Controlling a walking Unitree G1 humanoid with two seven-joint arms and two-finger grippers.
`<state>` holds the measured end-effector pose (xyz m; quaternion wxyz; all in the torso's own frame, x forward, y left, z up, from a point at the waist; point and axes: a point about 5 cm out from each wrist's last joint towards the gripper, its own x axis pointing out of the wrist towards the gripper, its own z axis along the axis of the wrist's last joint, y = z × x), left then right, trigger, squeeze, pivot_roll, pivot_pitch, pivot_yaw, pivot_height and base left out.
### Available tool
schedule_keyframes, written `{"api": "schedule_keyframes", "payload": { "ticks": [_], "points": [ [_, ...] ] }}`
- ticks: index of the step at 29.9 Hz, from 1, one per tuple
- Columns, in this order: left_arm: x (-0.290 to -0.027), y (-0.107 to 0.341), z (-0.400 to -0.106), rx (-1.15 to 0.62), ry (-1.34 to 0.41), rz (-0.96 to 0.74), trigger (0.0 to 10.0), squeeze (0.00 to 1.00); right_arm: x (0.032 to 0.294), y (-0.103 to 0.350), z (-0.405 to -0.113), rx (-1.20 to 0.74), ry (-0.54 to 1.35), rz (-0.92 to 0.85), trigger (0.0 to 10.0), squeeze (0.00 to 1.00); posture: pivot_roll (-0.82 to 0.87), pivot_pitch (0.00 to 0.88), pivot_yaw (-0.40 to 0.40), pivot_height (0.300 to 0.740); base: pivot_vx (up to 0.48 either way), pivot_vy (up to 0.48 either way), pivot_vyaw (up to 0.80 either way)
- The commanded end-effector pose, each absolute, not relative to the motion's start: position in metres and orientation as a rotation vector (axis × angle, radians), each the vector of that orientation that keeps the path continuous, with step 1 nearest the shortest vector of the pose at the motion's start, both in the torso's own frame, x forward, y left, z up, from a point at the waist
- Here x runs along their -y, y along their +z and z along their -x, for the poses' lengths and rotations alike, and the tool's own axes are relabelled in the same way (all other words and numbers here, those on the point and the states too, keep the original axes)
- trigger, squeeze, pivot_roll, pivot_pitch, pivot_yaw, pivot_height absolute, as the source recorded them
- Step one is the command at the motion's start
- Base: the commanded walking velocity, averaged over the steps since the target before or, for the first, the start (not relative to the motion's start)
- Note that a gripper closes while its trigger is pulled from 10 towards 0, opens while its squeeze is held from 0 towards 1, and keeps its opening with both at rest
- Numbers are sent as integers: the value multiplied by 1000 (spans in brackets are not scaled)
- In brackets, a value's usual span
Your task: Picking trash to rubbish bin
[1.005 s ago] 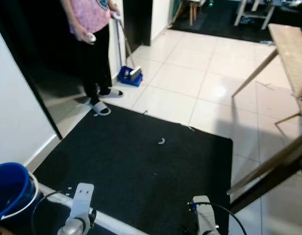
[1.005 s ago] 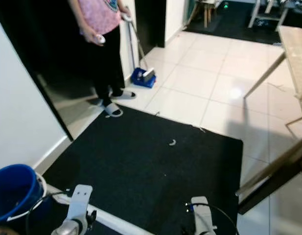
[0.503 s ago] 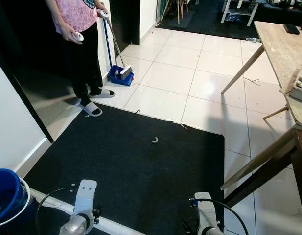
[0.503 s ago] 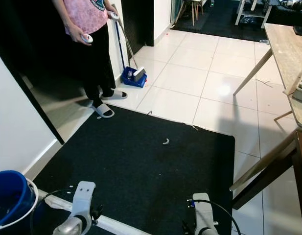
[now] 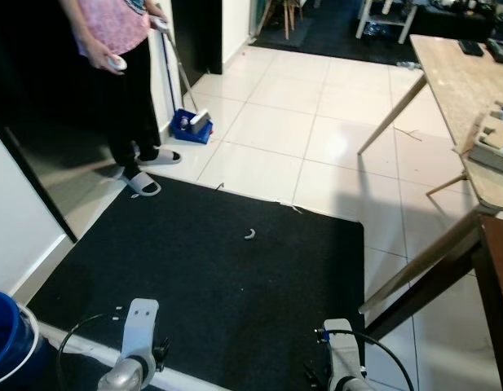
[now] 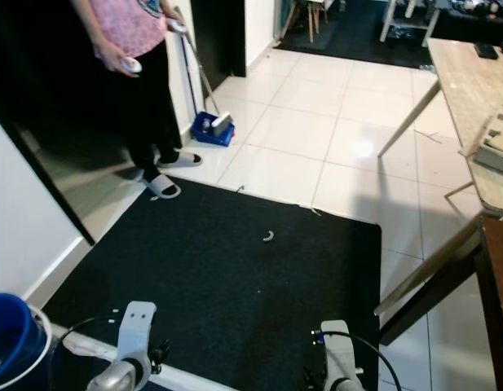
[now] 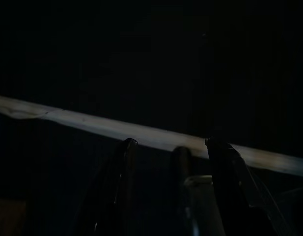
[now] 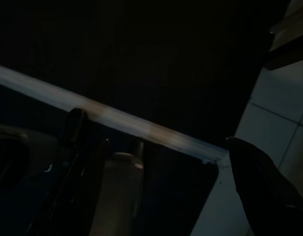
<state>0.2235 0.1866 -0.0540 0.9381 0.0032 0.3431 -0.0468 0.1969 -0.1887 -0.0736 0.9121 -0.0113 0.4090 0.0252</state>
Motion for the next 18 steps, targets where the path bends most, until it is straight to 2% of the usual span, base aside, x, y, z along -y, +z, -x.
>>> {"api": "schedule_keyframes", "payload": {
  "ticks": [1, 18],
  "points": [
    [-188, -57, -219, -721, -85, 0, 10000, 0, 186, -76, -193, -863, 53, 19, 10000, 0, 108, 96, -3, 740, 311, 0, 0],
    [-187, -58, -218, -722, -91, 2, 10000, 0, 187, -77, -192, -867, 59, 21, 10000, 0, 109, 101, -7, 740, 320, 0, 0]
  ]
}}
